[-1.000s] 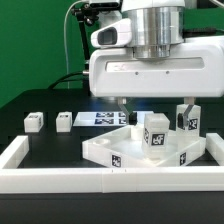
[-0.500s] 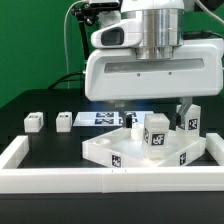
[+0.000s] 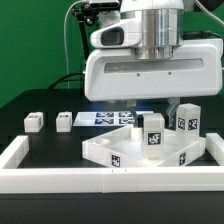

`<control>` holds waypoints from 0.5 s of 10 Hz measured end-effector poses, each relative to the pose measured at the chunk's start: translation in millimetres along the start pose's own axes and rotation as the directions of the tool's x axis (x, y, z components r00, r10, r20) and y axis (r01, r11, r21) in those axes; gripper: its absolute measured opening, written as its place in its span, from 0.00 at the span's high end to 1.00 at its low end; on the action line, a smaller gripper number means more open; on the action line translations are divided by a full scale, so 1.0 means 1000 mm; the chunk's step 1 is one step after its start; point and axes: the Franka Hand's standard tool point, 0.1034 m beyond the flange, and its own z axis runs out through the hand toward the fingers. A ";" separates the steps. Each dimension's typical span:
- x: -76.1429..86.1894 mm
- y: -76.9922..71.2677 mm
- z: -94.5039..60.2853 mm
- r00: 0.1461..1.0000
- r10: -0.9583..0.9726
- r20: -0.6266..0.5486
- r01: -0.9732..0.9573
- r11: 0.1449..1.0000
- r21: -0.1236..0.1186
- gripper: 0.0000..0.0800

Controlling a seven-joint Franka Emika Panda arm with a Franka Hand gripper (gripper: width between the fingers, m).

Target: Assemble square table

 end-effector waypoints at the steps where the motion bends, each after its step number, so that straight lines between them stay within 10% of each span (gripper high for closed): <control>1: 0.000 0.000 0.000 1.000 0.000 0.000 0.000 1.000 0.000 0.64; 5: 0.000 0.000 0.000 0.959 0.283 -0.010 -0.283 0.959 0.009 0.64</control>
Offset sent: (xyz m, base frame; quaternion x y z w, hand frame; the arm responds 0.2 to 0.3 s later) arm 0.0000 0.0000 0.0000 0.0000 0.0000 0.1938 0.9810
